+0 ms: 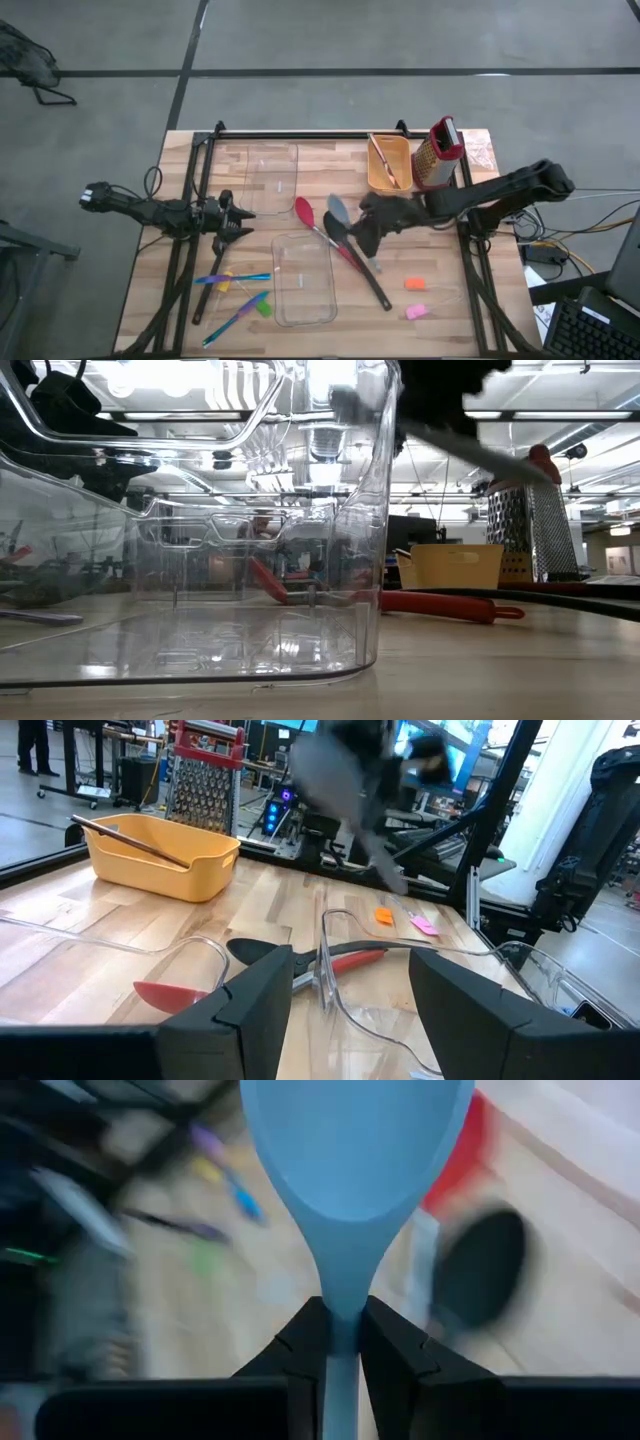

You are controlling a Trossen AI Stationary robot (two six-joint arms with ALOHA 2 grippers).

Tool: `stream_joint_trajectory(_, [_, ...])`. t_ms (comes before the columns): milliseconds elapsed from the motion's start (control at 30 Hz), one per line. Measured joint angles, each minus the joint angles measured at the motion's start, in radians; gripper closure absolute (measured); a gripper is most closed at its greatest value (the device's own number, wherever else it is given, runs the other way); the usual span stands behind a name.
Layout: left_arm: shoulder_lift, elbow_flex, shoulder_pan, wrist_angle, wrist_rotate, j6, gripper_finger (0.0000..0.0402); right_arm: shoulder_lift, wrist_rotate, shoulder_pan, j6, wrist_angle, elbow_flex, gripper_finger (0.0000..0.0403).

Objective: Pick & Place Kitchen Items
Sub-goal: Put the blue serving spoon into the bottom transparent bin

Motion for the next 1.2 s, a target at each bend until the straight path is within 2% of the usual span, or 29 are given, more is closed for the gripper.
stream_joint_trajectory(200, [0.0, 0.0, 0.0, 0.0, 0.0, 0.0, 0.0193, 0.035, -0.029, 0.0, -0.047, 0.307, 0.001, 0.0354])
stream_joint_trajectory(433, [0.002, 0.0, 0.0, 0.0, 0.0, 0.0, 0.0193, 0.2, -0.086, -0.001, -0.122, 0.625, 0.026, 0.0357])
stream_joint_trajectory(633, [0.002, 0.0, 0.0, 0.0, 0.0, 0.0, 0.0193, 0.352, -0.087, -0.003, -0.16, 0.617, 0.12, 0.0345])
stream_joint_trajectory(833, [0.005, 0.0, 0.0, 0.0, 0.0, 0.0, 0.0193, 0.487, -0.141, 0.002, -0.177, 0.608, 0.244, 0.0354])
stream_joint_trajectory(1033, [0.008, 0.0, 0.0, 0.0, 0.0, 0.0, 0.0193, 0.58, -0.16, 0.005, -0.165, 0.512, 0.317, 0.0349])
stream_joint_trajectory(1200, [0.008, 0.0, 0.0, 0.0, 0.0, 0.0, 0.0193, 0.645, -0.182, 0.013, -0.12, 0.502, 0.346, 0.0346])
